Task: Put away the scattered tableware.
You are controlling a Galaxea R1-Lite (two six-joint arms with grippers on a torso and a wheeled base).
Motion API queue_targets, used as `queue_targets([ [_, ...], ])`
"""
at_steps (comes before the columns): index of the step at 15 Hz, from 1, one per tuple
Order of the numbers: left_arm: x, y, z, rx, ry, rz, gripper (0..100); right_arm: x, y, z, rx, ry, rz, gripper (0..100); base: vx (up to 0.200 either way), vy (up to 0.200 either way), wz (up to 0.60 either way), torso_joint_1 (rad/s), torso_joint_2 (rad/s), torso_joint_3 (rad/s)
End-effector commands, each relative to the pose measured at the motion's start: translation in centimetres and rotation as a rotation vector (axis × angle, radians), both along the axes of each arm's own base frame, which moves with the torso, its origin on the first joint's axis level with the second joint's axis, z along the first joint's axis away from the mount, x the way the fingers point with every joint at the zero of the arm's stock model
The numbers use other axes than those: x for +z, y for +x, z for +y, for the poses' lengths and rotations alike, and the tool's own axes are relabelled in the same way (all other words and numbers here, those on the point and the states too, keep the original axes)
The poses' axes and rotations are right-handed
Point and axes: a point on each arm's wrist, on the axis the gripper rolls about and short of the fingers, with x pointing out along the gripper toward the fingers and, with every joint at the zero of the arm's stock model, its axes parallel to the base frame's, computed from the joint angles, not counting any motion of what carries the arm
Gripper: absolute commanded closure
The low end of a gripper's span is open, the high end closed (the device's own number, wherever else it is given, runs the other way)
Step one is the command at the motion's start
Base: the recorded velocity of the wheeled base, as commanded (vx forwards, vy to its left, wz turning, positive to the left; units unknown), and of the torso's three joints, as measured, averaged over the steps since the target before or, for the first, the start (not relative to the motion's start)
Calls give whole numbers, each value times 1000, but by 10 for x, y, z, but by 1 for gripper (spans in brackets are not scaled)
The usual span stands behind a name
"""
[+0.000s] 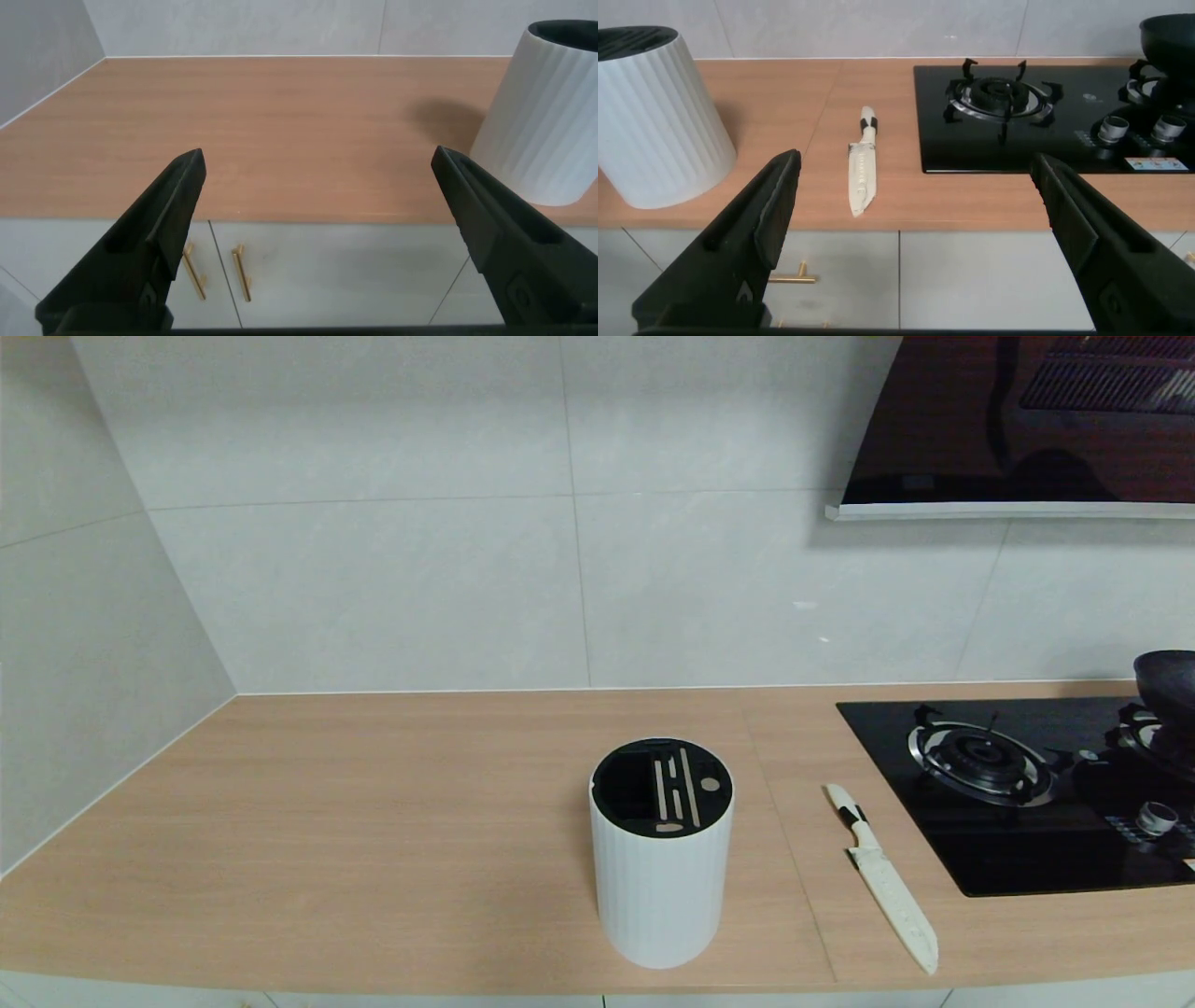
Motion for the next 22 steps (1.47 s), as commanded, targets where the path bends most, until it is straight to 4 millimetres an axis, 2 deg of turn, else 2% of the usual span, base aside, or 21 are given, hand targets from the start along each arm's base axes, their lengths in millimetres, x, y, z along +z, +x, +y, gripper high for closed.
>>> queue_targets([
  [1,0,0,0,1,-1,1,0,32,-9,0,31,25,-133,0,0,0,0,0,0,0],
  [2,0,0,0,1,-1,1,0,37,-9,1,69,24,-122,0,0,0,0,0,0,0],
  [3,0,0,0,1,-1,1,0,34,-5,2,110,23,-49,0,0,0,0,0,0,0],
  [5,0,0,0,1,-1,1,0,32,9,3,147,33,143,0,0,0,0,0,0,0],
  [8,0,0,0,1,-1,1,0,31,33,6,290,72,373,0,0,0,0,0,0,0],
  [11,0,0,0,1,-1,1,0,36,58,7,270,84,553,0,0,0,0,0,0,0],
  [14,0,0,0,1,-1,1,0,54,102,11,274,87,630,0,0,0,0,0,0,0],
  [16,0,0,0,1,-1,1,0,57,134,15,288,84,627,0,0,0,0,0,0,0],
  [17,0,0,0,1,-2,1,0,55,144,19,307,76,624,0,0,0,0,0,0,0],
  [18,0,0,0,1,-2,1,0,51,163,24,324,65,624,0,0,0,0,0,0,0],
  [22,0,0,0,1,-2,1,0,35,218,33,149,-15,616,0,0,0,0,0,0,0],
])
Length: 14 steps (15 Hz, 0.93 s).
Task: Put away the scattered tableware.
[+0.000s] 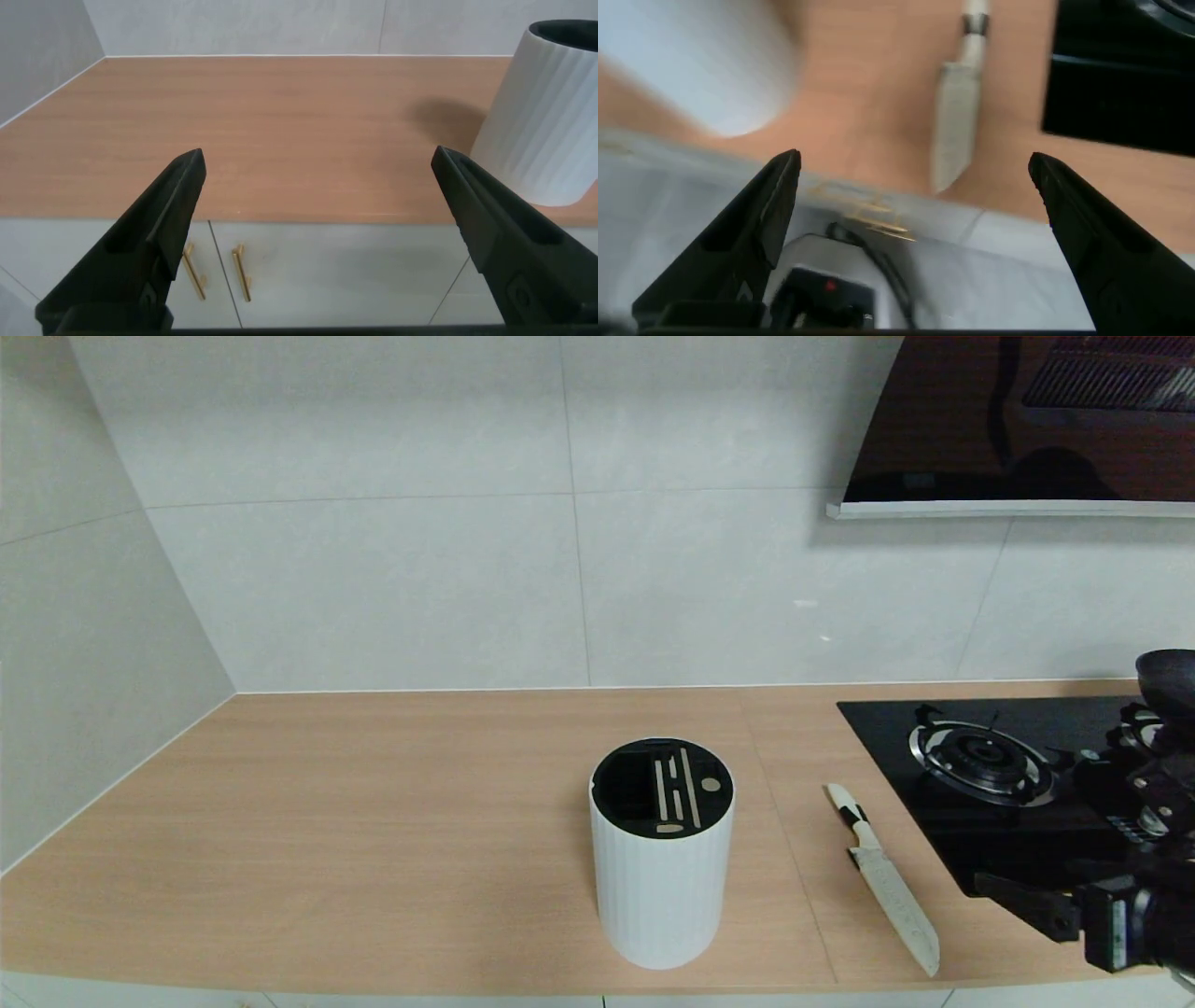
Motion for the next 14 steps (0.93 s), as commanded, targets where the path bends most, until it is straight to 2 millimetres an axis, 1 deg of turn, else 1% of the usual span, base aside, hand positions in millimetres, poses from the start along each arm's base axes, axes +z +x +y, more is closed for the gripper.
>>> queue_targets([
  [1,0,0,0,0,-1,2,0,-19,50,12,-39,-54,50,0,0,0,0,0,0,0],
  [3,0,0,0,1,1,2,0,-8,74,21,-26,-47,1,0,0,0,0,0,0,0],
  [4,0,0,0,1,1,2,0,-6,81,22,-27,-46,-9,0,0,0,0,0,0,0],
  [5,0,0,0,1,1,2,0,-6,92,25,-25,-43,-11,0,0,0,0,0,0,0],
  [7,0,0,0,0,-1,2,0,-23,100,27,-16,-73,48,0,0,0,0,0,0,0],
  [10,0,0,0,1,1,2,0,-50,110,38,21,-96,138,0,0,0,0,0,0,0],
  [12,0,0,0,1,1,2,0,-78,121,43,11,-121,181,0,0,0,0,0,0,0],
  [14,0,0,0,1,1,2,0,-97,126,44,-8,-145,206,0,0,0,0,0,0,0],
])
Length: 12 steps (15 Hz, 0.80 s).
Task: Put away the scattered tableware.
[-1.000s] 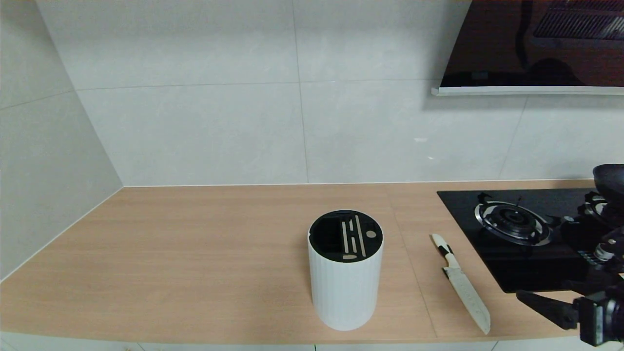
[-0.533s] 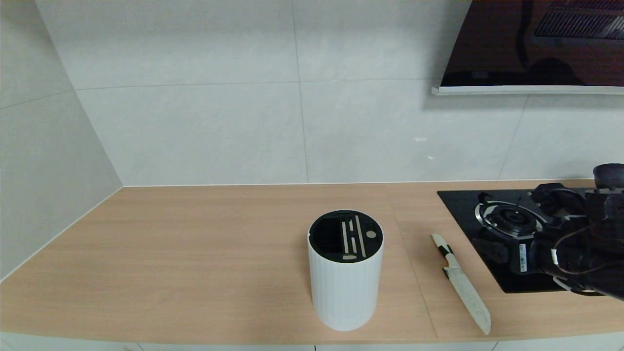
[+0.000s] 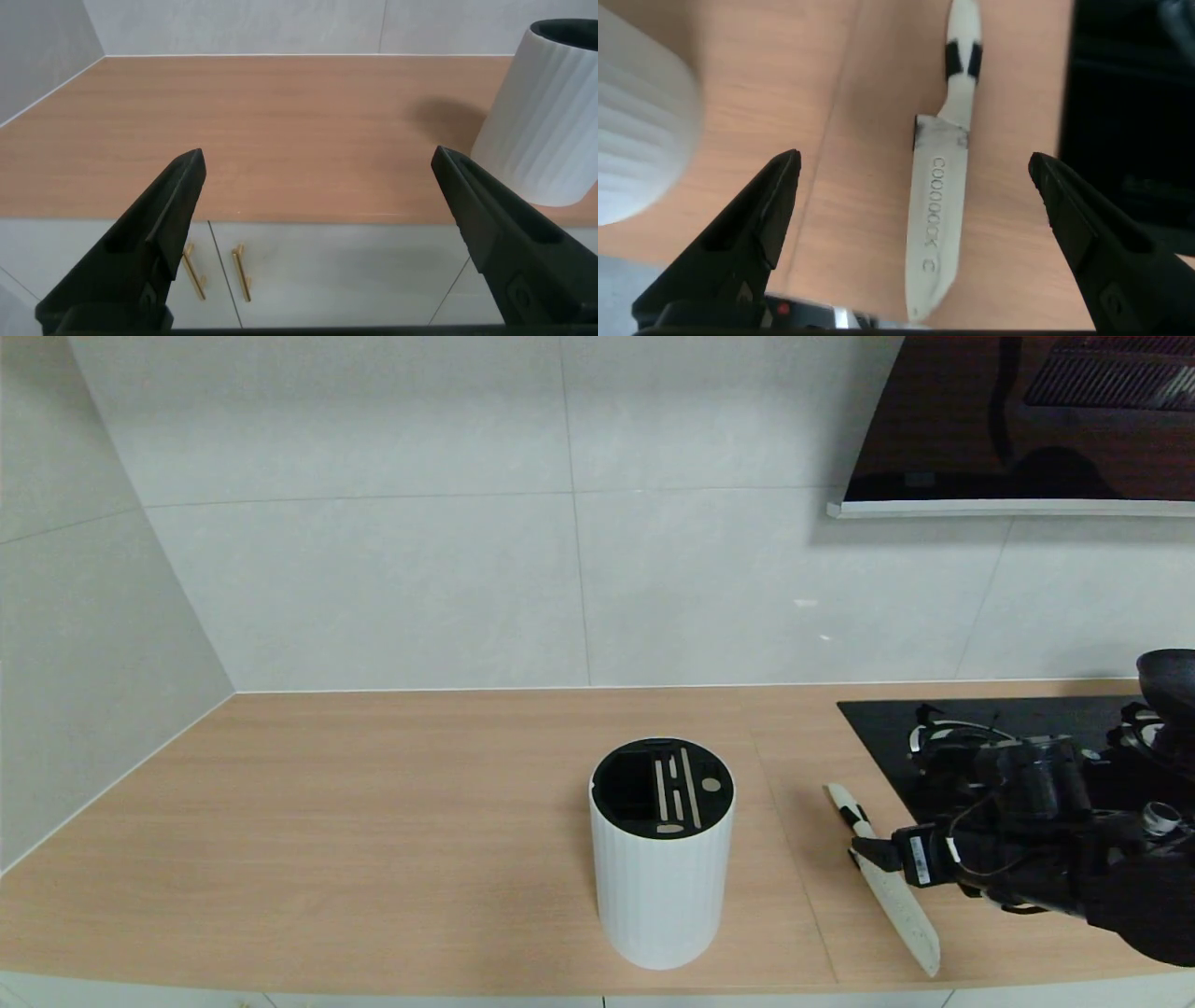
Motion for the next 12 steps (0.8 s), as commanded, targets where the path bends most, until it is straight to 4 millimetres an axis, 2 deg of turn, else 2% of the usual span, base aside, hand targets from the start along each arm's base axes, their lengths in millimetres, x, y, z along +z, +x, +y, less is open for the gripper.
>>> queue_targets([
  [1,0,0,0,1,0,1,0,-44,10,7,-5,-49,103,0,0,0,0,0,0,0],
  [7,0,0,0,1,0,1,0,-67,26,11,-33,-65,72,0,0,0,0,0,0,0],
  [12,0,0,0,0,-1,1,0,-73,39,5,-104,-87,60,0,0,0,0,0,0,0],
])
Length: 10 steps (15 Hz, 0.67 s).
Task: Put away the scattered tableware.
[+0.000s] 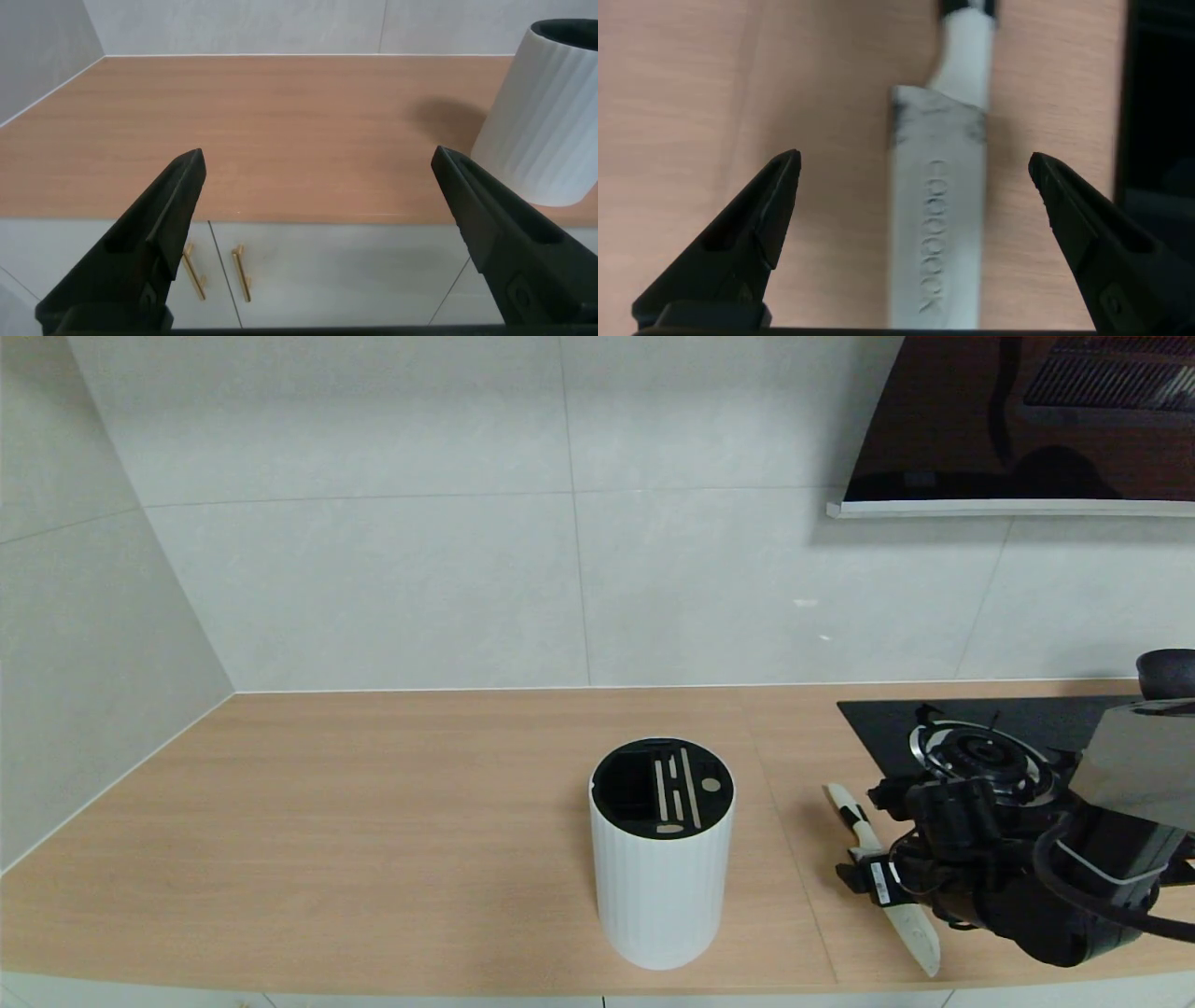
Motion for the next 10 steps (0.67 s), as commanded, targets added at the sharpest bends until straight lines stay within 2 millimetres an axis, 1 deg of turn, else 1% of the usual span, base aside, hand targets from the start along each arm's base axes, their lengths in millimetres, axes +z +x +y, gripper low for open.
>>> queue_targets([
  [1,0,0,0,0,-1,1,0,-5,6,0,-12,5,-2,0,0,0,0,0,0,0],
  [6,0,0,0,0,-1,1,0,-8,9,0,-32,-9,-8,0,0,0,0,0,0,0],
  [10,0,0,0,0,-1,1,0,-9,16,1,-72,39,-24,0,0,0,0,0,0,0],
])
